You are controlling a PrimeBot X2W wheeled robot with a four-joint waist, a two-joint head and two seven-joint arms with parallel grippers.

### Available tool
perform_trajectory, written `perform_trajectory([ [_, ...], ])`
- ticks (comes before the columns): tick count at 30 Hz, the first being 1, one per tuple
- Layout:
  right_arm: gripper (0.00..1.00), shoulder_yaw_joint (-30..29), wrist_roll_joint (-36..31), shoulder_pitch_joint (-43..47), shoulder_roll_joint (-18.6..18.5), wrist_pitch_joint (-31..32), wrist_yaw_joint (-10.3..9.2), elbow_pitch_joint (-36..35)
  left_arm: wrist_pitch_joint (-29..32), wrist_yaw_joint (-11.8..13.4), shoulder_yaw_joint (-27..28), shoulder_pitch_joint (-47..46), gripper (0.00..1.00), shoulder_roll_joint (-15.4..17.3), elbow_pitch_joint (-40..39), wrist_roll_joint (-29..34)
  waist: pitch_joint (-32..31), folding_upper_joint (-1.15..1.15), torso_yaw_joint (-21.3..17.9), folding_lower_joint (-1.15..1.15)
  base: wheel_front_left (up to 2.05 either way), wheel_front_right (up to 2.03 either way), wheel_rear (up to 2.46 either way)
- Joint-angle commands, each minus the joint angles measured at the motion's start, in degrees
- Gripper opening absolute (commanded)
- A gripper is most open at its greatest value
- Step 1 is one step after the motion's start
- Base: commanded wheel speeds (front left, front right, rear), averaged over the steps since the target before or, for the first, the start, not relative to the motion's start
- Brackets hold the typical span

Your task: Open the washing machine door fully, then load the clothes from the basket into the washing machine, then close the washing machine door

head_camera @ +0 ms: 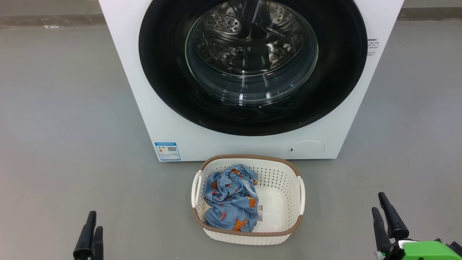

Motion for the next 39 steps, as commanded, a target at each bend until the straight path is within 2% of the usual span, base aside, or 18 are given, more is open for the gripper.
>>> perform_trajectory([
  [1,1.00,0.7,0.1,-1.6,-0.5,-0.5,0.00,-1.9,-0.5,-0.1,0.3,-1.8,1.00,0.7,-1.8,0.0,0.0,0.00,0.0,0.08,0.00,0.00,0.00],
  [5,1.00,1.4,0.0,-1.8,-0.5,-1.1,-0.01,-2.4,-1.0,-0.1,0.4,-1.8,1.00,0.7,-2.2,0.1,0.1,0.00,0.1,0.00,0.00,0.00,0.00],
  [22,1.00,4.6,-2.1,-3.0,-1.0,-4.0,-0.01,-4.8,-3.4,-0.2,-0.3,-2.2,1.00,1.6,-4.7,2.0,0.3,0.00,0.3,-0.01,0.00,0.00,0.00],
  [39,1.00,7.2,-8.2,-4.2,-1.5,-6.8,-0.02,-7.5,-7.4,-0.3,-4.3,-2.6,1.00,4.9,-7.1,7.5,0.6,0.00,0.3,-0.01,0.00,0.00,0.00],
])
